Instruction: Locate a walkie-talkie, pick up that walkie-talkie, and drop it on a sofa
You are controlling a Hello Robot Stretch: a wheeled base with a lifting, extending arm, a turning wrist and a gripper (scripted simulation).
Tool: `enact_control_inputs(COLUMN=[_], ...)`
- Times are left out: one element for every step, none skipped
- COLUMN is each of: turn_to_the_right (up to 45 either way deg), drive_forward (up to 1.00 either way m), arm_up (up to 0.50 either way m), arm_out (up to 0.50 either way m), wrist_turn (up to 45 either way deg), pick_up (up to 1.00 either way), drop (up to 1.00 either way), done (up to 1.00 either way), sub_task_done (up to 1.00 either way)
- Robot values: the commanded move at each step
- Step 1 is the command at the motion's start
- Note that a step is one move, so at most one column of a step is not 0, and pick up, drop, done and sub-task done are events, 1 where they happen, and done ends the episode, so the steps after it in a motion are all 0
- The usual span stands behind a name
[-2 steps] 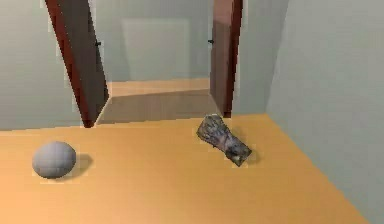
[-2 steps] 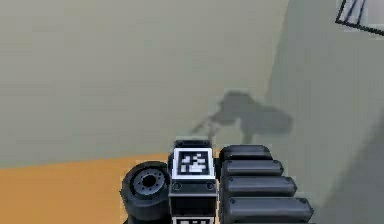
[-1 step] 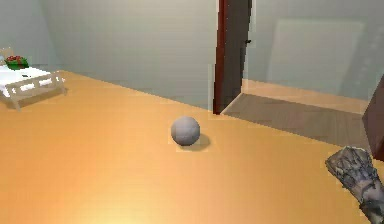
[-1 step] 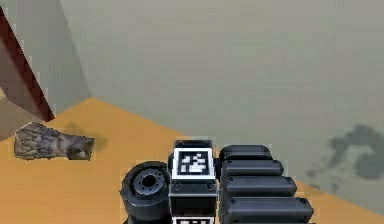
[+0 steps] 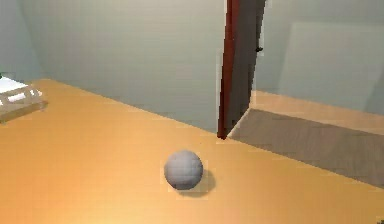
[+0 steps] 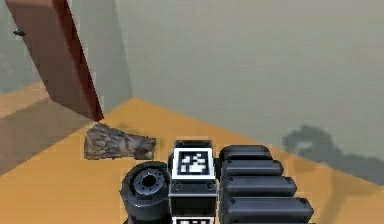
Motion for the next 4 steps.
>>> enact_control_inputs(turn_to_the_right=[-45.0, 0.0, -6.0, 0.0], drive_forward=[0.0, 0.6, 0.0, 0.25], arm_up=[0.0, 0.0, 0.0, 0.0], arm_out=[0.0, 0.0, 0.0, 0.0], wrist_turn=[0.0, 0.0, 0.0, 0.0], pick_up=[0.0, 0.0, 0.0, 0.0], drop=[0.0, 0.0, 0.0, 0.0], done=[0.0, 0.0, 0.0, 0.0], sub_task_done=[0.0, 0.0, 0.0, 0.0])
